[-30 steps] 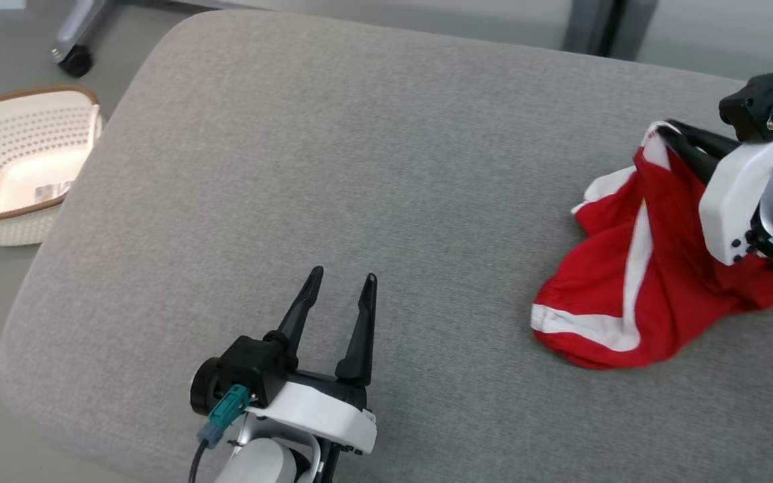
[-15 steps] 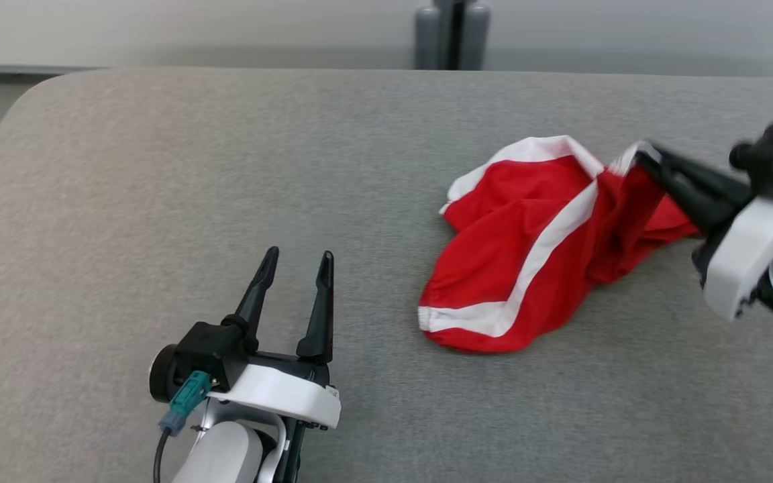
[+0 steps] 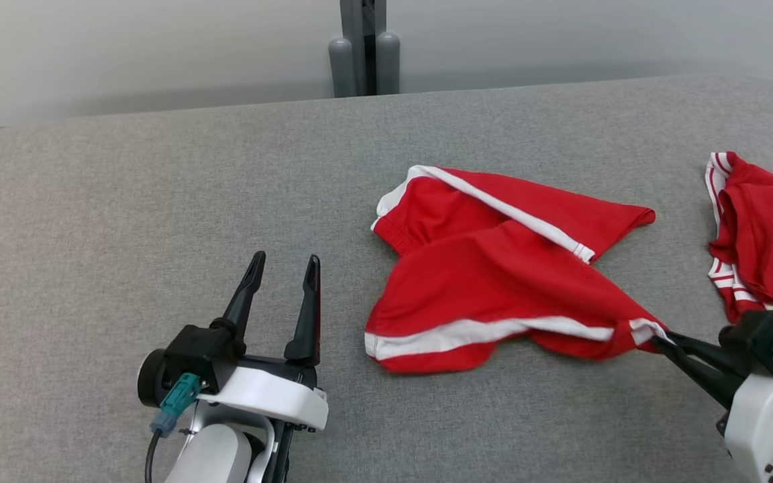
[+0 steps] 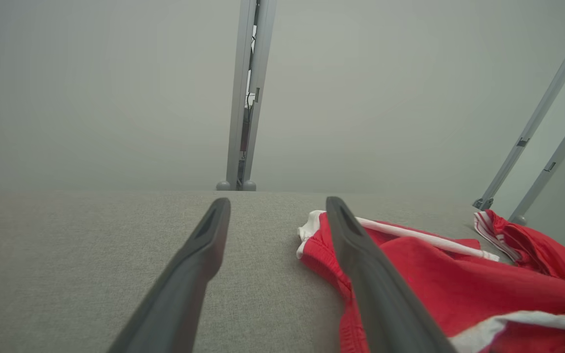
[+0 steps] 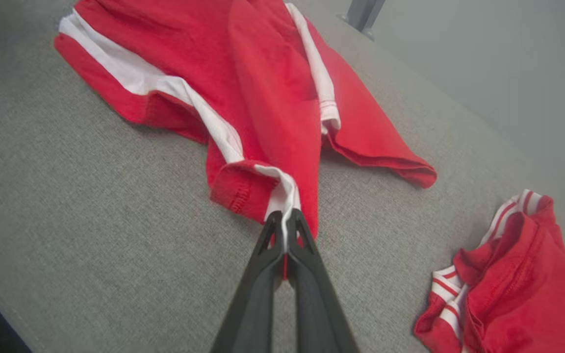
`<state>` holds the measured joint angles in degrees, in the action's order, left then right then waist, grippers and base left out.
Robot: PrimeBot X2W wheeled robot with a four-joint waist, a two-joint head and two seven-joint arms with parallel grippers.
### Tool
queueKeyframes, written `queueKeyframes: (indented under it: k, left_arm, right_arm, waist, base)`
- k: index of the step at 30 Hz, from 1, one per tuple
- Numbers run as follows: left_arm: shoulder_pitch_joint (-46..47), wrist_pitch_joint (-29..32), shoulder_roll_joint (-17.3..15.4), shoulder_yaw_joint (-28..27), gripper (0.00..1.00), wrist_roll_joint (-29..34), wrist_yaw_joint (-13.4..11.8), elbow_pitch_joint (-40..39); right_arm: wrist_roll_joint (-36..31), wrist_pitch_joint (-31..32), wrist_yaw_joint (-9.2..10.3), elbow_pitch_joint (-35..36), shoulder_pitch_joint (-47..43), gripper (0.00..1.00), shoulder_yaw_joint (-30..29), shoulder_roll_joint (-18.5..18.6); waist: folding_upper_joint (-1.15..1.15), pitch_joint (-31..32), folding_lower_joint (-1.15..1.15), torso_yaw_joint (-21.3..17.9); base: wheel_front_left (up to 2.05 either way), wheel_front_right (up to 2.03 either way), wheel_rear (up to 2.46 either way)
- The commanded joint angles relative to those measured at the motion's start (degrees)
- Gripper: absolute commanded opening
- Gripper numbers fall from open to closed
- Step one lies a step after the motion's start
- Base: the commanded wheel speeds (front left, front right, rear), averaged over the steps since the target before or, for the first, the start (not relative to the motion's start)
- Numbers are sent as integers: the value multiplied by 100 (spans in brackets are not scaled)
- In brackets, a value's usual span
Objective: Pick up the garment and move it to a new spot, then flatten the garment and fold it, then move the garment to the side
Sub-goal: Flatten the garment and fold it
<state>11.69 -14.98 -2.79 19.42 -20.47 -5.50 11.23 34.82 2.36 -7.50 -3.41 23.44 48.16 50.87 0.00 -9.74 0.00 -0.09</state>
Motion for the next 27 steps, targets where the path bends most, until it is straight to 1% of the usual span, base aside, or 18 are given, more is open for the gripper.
queueKeyframes:
  k: [1, 3, 5, 6, 7, 10, 15, 18, 20, 23, 25, 27]
  left_arm:
    - [-62, -15, -23, -26, 100, 40, 44, 8]
    - [-61, -15, -24, -27, 100, 44, 59, 26]
    - [-59, -15, -23, -17, 100, 53, 83, 45]
    - [-59, -15, -23, -11, 100, 58, 91, 51]
    - [-66, -15, -23, -2, 100, 64, 91, 57]
    - [-115, -15, -23, 9, 100, 79, 104, 88]
    - [-222, -15, -23, -33, 100, 104, 134, 126]
    - [-315, -15, -23, -57, 100, 121, 139, 137]
    - [-345, -15, -24, -74, 100, 126, 146, 136]
    - [-429, -15, -23, -64, 100, 117, 140, 128]
    - [-436, -15, -23, -47, 100, 105, 129, 114]
    - [-462, -15, -23, -11, 100, 97, 143, 105]
  right_arm:
    - [-60, -13, 1, -91, -111, 0, -21, 22]
    - [-286, 43, 1, -262, -166, 0, 53, 89]
    - [-325, 87, 1, -493, -228, 0, 60, 32]
    - [-430, 91, 1, -591, -232, 22, 82, 21]
    - [-481, 88, 1, -699, -238, 100, 84, -4]
    - [-555, 215, 1, -986, -291, 100, 107, -62]
    - [-363, 481, 1, -1213, -300, 100, -79, -97]
    - [-201, 597, 1, -1316, -325, 100, -416, -128]
    - [-197, 557, 1, -1396, -326, 100, -829, -168]
    - [-101, 157, 1, -1532, -440, 100, -1708, -595]
    - [-29, -190, 1, -1557, -557, 100, -2342, -963]
    - [55, -483, 1, -1477, -741, 100, -2833, -1369]
  waist:
    - [0, 27, 0, -24]
    - [0, 55, 0, -27]
    - [0, 88, 0, -25]
    - [0, 100, 0, -18]
    - [0, 115, 0, -8]
    - [0, 179, 0, 27]
    - [0, 293, 0, 40]
    - [0, 368, 0, 18]
    - [0, 416, 0, 4]
    - [0, 488, 0, -16]
    - [0, 515, 0, -27]
    - [0, 536, 0, -26]
  base:
    - [0, 0, 0]
    - [0, 0, 0]
    - [0, 0, 0]
    - [0, 0, 0]
    - [0, 0, 0]
    - [0, 0, 0]
    - [0, 0, 0]
    - [0, 0, 0]
    - [0, 0, 0]
    - [0, 0, 0]
    - [0, 0, 0]
    - [0, 0, 0]
